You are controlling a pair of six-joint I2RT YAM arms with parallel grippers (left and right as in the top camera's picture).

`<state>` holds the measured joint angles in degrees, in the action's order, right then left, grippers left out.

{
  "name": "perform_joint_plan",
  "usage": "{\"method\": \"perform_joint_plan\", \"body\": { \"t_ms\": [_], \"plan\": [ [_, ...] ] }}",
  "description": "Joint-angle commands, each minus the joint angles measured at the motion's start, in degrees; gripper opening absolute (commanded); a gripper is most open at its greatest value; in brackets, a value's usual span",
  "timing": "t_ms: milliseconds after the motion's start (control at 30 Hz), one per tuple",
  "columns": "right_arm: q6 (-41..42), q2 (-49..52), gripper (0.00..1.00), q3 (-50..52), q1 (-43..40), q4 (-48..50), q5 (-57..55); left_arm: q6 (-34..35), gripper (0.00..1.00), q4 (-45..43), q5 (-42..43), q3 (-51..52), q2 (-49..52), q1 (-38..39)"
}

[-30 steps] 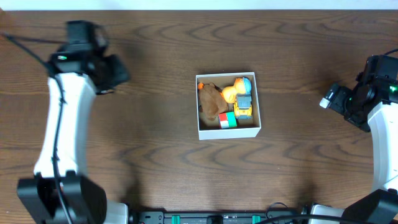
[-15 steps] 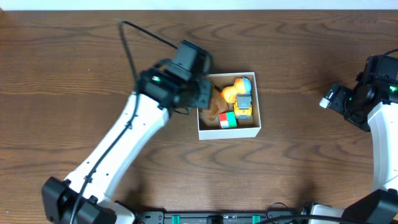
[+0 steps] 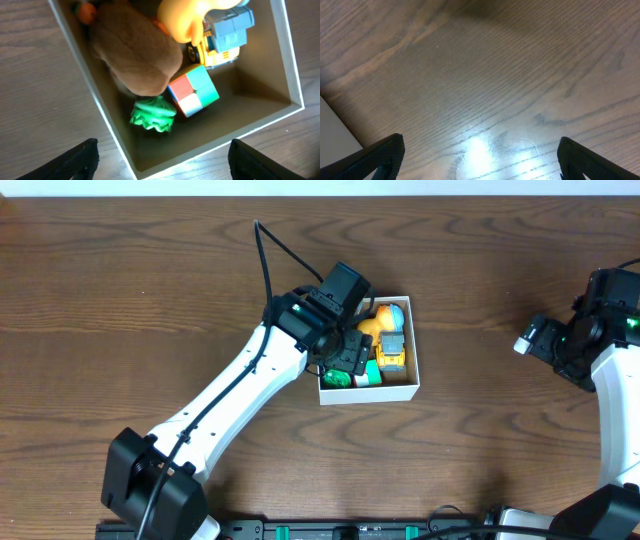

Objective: Pack container

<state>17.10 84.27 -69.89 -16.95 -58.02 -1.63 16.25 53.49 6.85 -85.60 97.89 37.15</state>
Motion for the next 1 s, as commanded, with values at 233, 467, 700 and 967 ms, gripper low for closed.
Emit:
{"method": "perform_joint_plan", "body": {
  "t_ms": [233, 467, 700, 967],
  "plan": [
    [-1.4, 0.1, 0.98, 0.3, -0.2, 0.0, 0.7, -1.2, 0.84, 1.2, -3.7, 0.3, -5.6, -7.7],
    [-2.6, -0.2, 0.93, 0.2, 3.3, 0.9, 0.5, -1.8, 0.89, 2.7, -8.5, 0.3, -13.2, -18.3],
    [-1.7, -3.7, 0.99, -0.4, 13.9, 7.9, -4.9, -4.2, 0.98, 0.8, -8.5, 0.3, -17.2, -30.0],
    [-2.1, -5.9, 0.99, -0.4, 16.6, 20.1, -3.9, -4.1, 0.98, 0.4, -8.4, 0.4, -17.2, -35.5]
  ]
}}
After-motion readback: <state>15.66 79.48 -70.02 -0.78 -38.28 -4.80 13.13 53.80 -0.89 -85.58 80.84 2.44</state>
